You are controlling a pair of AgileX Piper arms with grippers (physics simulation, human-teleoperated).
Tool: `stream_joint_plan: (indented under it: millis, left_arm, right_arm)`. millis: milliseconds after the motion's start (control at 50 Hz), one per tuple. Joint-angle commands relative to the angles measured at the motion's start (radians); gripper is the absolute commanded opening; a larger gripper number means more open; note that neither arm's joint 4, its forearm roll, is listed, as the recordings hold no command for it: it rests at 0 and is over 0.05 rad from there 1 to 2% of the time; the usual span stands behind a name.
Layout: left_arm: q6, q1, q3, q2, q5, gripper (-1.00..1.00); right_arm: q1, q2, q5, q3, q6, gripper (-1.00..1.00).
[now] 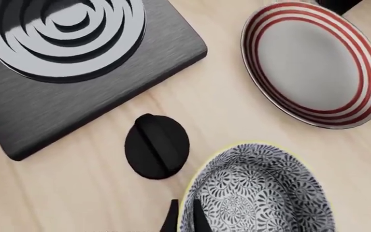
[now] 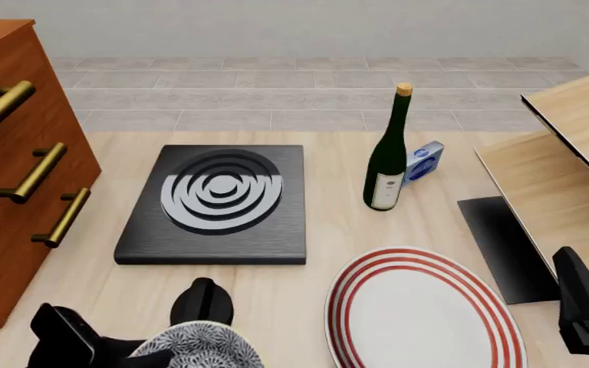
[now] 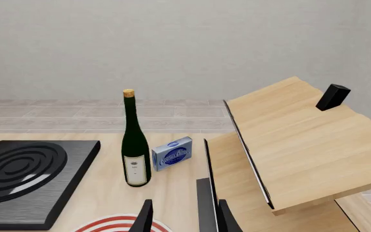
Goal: Put the bowl on the stove.
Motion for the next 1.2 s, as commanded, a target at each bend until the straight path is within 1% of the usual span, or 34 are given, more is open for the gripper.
stream_joint_plan:
  millis: [20, 40, 220, 260, 320, 340, 360, 460, 520, 560, 580, 640, 660, 700, 760, 800, 900, 960, 980, 1020, 1040, 1080, 1140, 1200]
  left_arm:
    - [0.021, -0.017, -0.028, -0.147, 0.154, -1.0]
    - [0.021, -0.017, -0.029, -0.149, 0.157, -1.0]
    - [0.002, -0.013, -0.111, -0.275, 0.322, -1.0]
    - [-0.01, -0.003, -0.152, -0.314, 0.377, -1.0]
    - [-0.015, -0.004, -0.162, -0.32, 0.388, -1.0]
    - [-0.027, 0.007, -0.191, -0.336, 0.413, -1.0]
    - [-0.031, 0.008, -0.197, -0.342, 0.42, -1.0]
    - [-0.053, 0.023, -0.219, -0.338, 0.418, -1.0]
    - [-0.067, 0.049, -0.232, -0.316, 0.392, -1.0]
    - [-0.09, 0.04, -0.245, -0.311, 0.391, -1.0]
    - [-0.088, 0.048, -0.249, -0.309, 0.389, -1.0]
    - [-0.12, 0.06, -0.271, -0.288, 0.373, -1.0]
    - [-0.12, 0.06, -0.271, -0.287, 0.373, -1.0]
    - [-0.151, 0.074, -0.292, -0.266, 0.359, -1.0]
    - [-0.164, 0.081, -0.307, -0.249, 0.35, -1.0]
    - [-0.171, 0.098, -0.319, -0.229, 0.332, -1.0]
    - [-0.188, 0.175, -0.333, -0.169, 0.26, -1.0]
    - [-0.178, 0.22, -0.344, -0.148, 0.227, -1.0]
    - [-0.194, 0.23, -0.349, -0.126, 0.213, -1.0]
    - [-0.198, 0.236, -0.355, -0.12, 0.211, -1.0]
    - [-0.21, 0.234, -0.38, -0.117, 0.221, -1.0]
    - [-0.219, 0.239, -0.393, -0.117, 0.227, -1.0]
    - [-0.228, 0.271, -0.442, -0.105, 0.236, -1.0]
    - [-0.232, 0.308, -0.47, -0.083, 0.229, -1.0]
  right_arm:
    - [0.0, 0.0, 0.0, 0.0, 0.0, 1.0]
    - [0.0, 0.0, 0.0, 0.0, 0.0, 1.0]
    - [0.0, 0.0, 0.0, 0.0, 0.0, 1.0]
    - [0.0, 0.0, 0.0, 0.0, 0.0, 1.0]
    - [0.0, 0.0, 0.0, 0.0, 0.0, 1.0]
    - [0.0, 0.0, 0.0, 0.0, 0.0, 1.0]
    - [0.0, 0.0, 0.0, 0.0, 0.0, 1.0]
    - [0.0, 0.0, 0.0, 0.0, 0.0, 1.0]
    - [0.0, 0.0, 0.0, 0.0, 0.0, 1.0]
    - [0.0, 0.0, 0.0, 0.0, 0.0, 1.0]
    - [0.0, 0.0, 0.0, 0.0, 0.0, 1.0]
    - [0.0, 0.0, 0.0, 0.0, 0.0, 1.0]
    - [0.0, 0.0, 0.0, 0.0, 0.0, 1.0]
    - [0.0, 0.0, 0.0, 0.0, 0.0, 1.0]
    - [0.0, 0.0, 0.0, 0.0, 0.0, 1.0]
    - [0.0, 0.0, 0.0, 0.0, 0.0, 1.0]
    - [0.0, 0.0, 0.0, 0.0, 0.0, 1.0]
    - [0.0, 0.0, 0.0, 0.0, 0.0, 1.0]
    - [0.0, 0.0, 0.0, 0.0, 0.0, 1.0]
    - [0.0, 0.0, 0.0, 0.0, 0.0, 1.0]
    - [0.0, 0.0, 0.0, 0.0, 0.0, 1.0]
    - [0.0, 0.0, 0.0, 0.0, 0.0, 1.0]
    - [0.0, 0.0, 0.0, 0.0, 0.0, 1.0]
    - [0.0, 0.0, 0.0, 0.0, 0.0, 1.0]
